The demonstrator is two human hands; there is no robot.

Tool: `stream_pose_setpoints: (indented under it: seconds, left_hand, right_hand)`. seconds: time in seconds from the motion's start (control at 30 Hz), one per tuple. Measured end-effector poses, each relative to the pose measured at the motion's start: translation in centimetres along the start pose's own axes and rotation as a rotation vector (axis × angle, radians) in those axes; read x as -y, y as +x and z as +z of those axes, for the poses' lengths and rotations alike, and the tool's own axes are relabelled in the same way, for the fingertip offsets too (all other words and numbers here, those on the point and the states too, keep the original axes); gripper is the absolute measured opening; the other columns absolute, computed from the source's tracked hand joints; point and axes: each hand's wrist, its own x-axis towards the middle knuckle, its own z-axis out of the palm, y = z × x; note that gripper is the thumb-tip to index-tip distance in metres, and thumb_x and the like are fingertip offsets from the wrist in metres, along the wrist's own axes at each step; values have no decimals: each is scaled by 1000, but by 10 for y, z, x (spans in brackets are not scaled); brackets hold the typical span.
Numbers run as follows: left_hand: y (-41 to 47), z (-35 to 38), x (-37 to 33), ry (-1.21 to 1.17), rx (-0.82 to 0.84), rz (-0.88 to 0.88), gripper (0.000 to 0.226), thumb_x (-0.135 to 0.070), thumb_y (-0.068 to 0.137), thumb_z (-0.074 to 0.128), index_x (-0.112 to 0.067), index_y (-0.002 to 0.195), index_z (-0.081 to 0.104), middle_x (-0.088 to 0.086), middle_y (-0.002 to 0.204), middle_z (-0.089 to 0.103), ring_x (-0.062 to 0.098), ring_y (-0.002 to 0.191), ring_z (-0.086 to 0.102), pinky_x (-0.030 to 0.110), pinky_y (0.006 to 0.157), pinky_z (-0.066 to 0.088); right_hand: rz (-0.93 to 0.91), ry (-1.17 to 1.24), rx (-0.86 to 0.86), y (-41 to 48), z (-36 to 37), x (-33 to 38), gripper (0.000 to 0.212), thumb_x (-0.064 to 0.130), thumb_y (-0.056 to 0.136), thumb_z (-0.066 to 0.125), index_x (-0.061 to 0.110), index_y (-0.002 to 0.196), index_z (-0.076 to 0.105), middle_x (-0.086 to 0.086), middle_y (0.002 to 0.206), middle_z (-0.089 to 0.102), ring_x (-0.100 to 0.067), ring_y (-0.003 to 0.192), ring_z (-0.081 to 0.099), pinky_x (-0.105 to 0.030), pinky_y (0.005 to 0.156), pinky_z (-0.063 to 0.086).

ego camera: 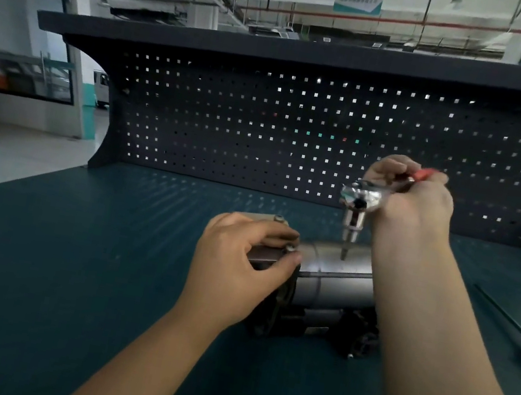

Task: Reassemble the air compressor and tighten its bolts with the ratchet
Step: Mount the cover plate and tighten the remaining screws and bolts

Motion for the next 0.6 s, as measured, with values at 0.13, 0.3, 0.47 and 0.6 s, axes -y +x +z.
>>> stream_pose_setpoints:
  seconds: [0.13,0.3,0.47,0.6]
  left_hand:
    - [-1,1,0,-6,6,-28,22,-34,67,71,-30,89,74,-20,90,67,9,97,63,38,88,52]
    - [-1,1,0,-6,-14,-16,23,-33,67,72,-29,89,74,-19,88,66,14,91,65,41,87,52]
    - [1,2,1,10,-24,2,25,-33,67,72,-23,89,75,-23,84,64,12,90,65,41,86,52]
    - [0,3,1,11,-32,17,23,-33,67,73,-23,88,75,-26,81,62,12,88,65,41,85,52]
  right_hand:
    - [106,227,-34,6,-10,-8,43,30,99,36,16,60,32,1,44,27,-10,29,25,-14,30,24]
    - [109,202,-40,11,-22,-17,47,41,95,38,17,55,34,2,42,26,-11,26,23,-13,29,20]
    - [81,164,-37,11,-23,-17,41,40,93,39,17,59,32,4,41,26,-10,26,23,-15,27,19]
    - [40,148,-28,8,-22,-18,42,42,92,40,17,59,33,4,41,27,-10,26,23,-14,28,19]
